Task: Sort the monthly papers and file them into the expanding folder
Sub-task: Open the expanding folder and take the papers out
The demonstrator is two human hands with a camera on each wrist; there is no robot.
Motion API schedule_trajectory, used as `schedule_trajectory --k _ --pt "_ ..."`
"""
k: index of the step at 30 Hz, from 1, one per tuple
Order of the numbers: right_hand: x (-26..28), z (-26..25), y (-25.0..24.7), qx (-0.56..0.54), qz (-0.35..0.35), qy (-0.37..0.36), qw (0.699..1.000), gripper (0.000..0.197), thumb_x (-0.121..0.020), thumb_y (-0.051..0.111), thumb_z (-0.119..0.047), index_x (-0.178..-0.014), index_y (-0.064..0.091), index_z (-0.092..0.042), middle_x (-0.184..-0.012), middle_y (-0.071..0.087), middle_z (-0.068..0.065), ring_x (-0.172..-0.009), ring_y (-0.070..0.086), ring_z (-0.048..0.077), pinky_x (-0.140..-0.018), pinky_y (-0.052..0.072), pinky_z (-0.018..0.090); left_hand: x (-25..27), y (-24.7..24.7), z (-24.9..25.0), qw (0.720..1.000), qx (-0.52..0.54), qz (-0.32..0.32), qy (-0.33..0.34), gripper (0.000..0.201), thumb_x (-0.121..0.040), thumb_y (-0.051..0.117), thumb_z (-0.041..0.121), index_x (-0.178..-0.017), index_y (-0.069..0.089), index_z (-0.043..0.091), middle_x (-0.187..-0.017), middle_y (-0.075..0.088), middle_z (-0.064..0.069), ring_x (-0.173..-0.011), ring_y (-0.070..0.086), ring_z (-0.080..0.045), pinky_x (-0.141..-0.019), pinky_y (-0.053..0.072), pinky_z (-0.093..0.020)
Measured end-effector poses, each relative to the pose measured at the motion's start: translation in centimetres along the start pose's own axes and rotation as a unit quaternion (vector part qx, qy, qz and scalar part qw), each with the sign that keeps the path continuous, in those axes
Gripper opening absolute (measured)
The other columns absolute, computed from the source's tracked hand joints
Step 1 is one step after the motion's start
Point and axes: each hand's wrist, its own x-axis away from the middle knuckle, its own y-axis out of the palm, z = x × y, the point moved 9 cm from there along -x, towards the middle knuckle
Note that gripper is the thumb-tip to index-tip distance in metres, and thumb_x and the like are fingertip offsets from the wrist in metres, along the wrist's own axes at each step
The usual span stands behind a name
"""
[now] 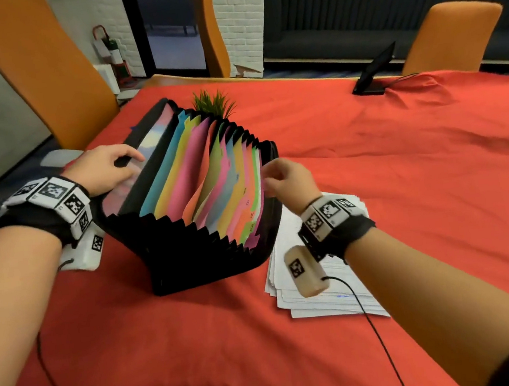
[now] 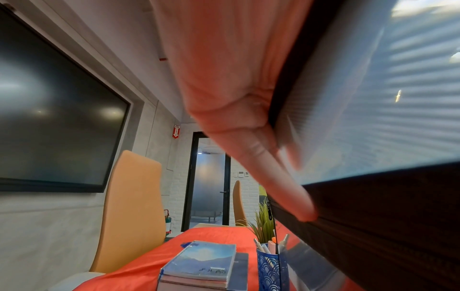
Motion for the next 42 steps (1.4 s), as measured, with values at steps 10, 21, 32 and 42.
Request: schedule_trajectory --k 10,21,32,42 --pt "-0.1 3.0 7.3 -0.089 -0.132 0.234 0.959 0.011 -0.081 0.06 0.0 -0.074 0.052 -0.003 -0.064 0.054 0.012 -0.051 0.055 0.022 -0.062 0.055 0.035 0.9 -1.0 -2.1 0.999 0.002 0.025 -0.02 0.026 -0.087 0.058 0.008 -0.111 0.063 0.018 -0.118 0.061 -0.003 -0.114 0.052 -0.023 -0.091 0.038 -0.032" --pt "0.5 -0.8 8.2 0.095 -0.159 0.153 0.971 0.067 -0.066 0.067 -0.064 -0.094 0.042 -0.008 -0.08 0.054 0.002 -0.082 0.063 0.022 -0.075 0.056 0.04 0.9 -1.4 -3.0 0.999 0.003 0.034 -0.029 0.026 -0.087 0.06 0.013 -0.112 0.063 0.019 -0.119 0.061 -0.004 -0.113 0.053 -0.023 -0.086 0.037 -0.029" --pt "-0.4 -1.3 8.8 0.153 -0.188 0.149 0.959 0.053 -0.071 0.065 -0.056 -0.055 0.039 -0.013 -0.057 0.038 0.001 -0.054 0.04 0.018 -0.048 0.028 0.028 1.4 -1.9 -3.2 0.998 0.012 0.042 -0.039 0.026 -0.087 0.058 0.011 -0.11 0.064 0.022 -0.104 0.055 0.005 -0.096 0.046 -0.011 -0.083 0.035 -0.027" --pt "-0.8 -1.9 9.3 0.16 -0.16 0.12 0.967 0.041 -0.094 0.04 -0.035 -0.111 0.051 0.0 -0.112 0.048 0.017 -0.095 0.052 0.031 -0.076 0.04 0.033 1.5 -2.1 -3.5 0.998 0.014 0.043 -0.042 0.025 -0.088 0.058 0.011 -0.109 0.064 0.022 -0.103 0.055 0.005 -0.096 0.046 -0.012 -0.08 0.033 -0.026"
